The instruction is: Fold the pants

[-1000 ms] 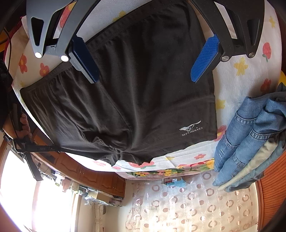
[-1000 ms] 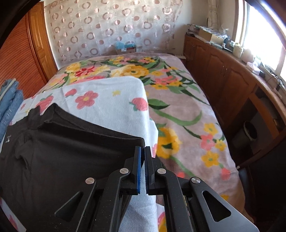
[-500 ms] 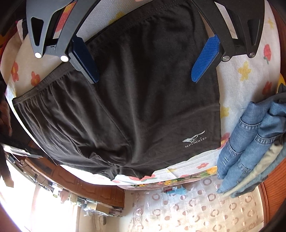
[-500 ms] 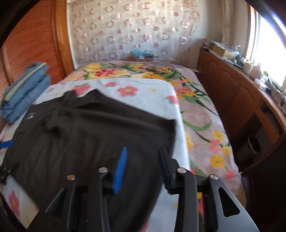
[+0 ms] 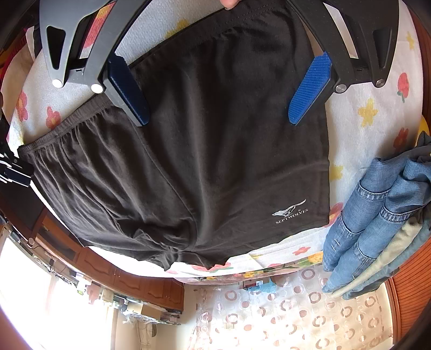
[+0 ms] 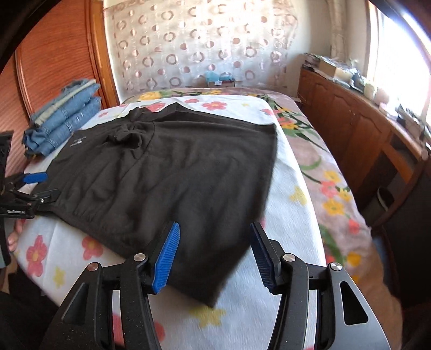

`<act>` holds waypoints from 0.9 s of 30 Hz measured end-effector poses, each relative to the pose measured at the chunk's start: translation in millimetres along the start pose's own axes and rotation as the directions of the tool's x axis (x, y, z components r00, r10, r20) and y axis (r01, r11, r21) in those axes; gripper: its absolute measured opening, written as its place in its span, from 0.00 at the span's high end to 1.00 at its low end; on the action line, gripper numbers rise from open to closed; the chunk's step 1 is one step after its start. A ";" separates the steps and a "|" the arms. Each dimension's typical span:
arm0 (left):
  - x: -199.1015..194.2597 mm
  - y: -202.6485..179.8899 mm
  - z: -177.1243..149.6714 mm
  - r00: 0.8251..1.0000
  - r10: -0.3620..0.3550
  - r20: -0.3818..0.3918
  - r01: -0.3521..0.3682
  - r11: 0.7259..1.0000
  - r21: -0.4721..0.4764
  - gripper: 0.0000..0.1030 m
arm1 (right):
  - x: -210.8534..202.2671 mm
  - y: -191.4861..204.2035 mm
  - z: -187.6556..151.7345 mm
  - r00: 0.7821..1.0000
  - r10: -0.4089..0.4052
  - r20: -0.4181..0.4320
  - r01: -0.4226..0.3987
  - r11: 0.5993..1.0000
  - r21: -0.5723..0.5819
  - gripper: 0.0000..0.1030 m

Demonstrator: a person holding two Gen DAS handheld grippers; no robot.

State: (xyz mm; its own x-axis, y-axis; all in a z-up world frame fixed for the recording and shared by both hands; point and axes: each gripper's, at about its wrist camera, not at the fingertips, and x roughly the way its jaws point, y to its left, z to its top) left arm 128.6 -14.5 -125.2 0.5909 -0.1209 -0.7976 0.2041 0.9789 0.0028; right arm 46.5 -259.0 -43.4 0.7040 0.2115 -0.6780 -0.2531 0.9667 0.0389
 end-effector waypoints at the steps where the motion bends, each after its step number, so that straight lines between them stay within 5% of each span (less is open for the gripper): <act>1: -0.4 0.0 -0.3 1.000 0.001 0.000 -0.001 1.000 -0.001 0.00 | -1.5 -4.4 -4.5 1.000 0.005 -0.002 -0.005 1.000 0.011 0.46; 16: -55.5 30.5 -25.1 0.995 -0.026 0.099 0.036 0.995 -0.092 0.00 | -12.8 22.8 -40.5 0.994 0.027 0.103 -0.027 1.000 -0.004 0.46; 27: -73.6 61.8 -55.8 0.994 -0.012 0.107 0.031 0.984 -0.176 0.27 | -15.6 37.1 -38.6 0.988 0.041 0.148 -0.040 0.999 -0.008 0.46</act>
State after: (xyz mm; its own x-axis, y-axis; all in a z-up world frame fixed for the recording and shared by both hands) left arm 54.1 64.0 -99.9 0.6686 -0.1493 -0.7284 0.0813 0.9884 -0.1279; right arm 0.6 -232.0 -59.8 0.7838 0.2696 -0.5594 -0.2862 0.9563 0.0599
